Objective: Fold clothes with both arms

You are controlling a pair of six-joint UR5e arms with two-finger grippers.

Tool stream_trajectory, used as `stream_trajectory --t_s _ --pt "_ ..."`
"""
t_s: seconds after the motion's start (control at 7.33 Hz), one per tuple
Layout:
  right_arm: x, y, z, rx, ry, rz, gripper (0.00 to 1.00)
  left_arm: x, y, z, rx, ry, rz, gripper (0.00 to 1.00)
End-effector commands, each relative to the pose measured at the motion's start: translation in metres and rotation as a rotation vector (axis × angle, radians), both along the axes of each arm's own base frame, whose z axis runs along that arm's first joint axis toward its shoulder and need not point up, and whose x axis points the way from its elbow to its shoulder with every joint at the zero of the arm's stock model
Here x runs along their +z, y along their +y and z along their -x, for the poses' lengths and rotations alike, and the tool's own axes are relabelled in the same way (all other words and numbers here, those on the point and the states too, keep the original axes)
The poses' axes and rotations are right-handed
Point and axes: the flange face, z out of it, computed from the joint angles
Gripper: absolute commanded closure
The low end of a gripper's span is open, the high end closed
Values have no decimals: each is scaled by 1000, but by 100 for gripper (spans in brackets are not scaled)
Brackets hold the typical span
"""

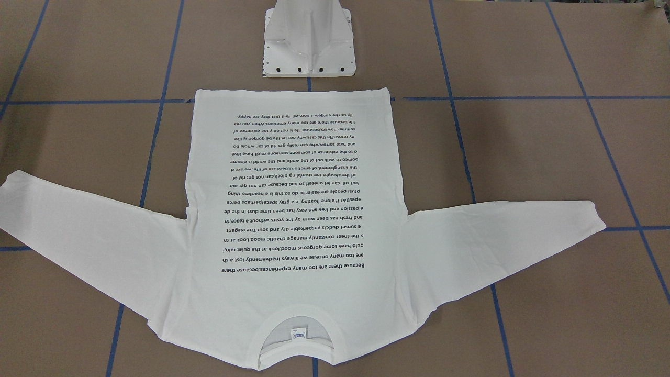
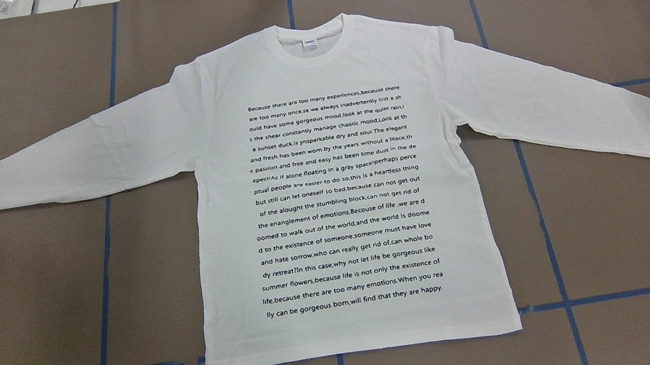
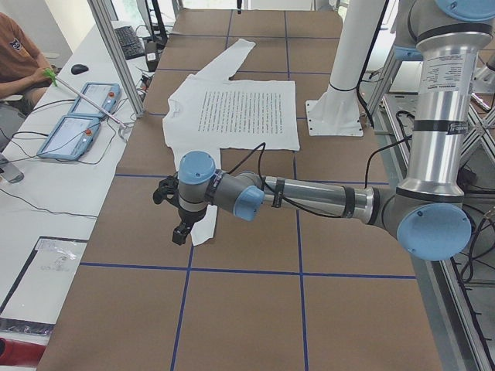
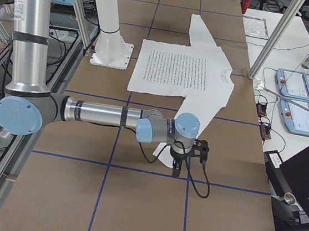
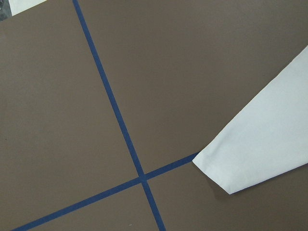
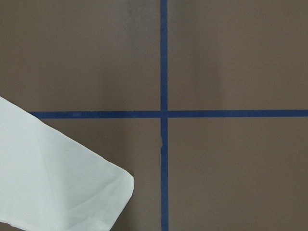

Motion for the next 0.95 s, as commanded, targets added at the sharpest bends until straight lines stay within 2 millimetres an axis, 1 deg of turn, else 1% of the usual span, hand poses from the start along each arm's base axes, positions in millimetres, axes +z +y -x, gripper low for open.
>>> stream_trajectory --t_s 0.0,0.27,0.41,0.55,0.68,0.82 --pt "3 6 1 -3 -23 9 0 -12 2 0 -2 13 -25 0" --pt "1 6 2 -6 -24 1 0 -11 3 0 -3 13 -21 0" --pt "-1 3 7 -12 -28 -39 0 -4 3 -1 -2 13 -6 0" --pt "-1 1 23 -19 -36 -42 0 -10 5 -1 4 14 -28 0" --pt "7 0 47 -46 -29 -12 0 -9 14 0 5 16 -28 0" --pt "16 -11 61 -63 -28 3 1 -12 16 -4 23 52 -25 0"
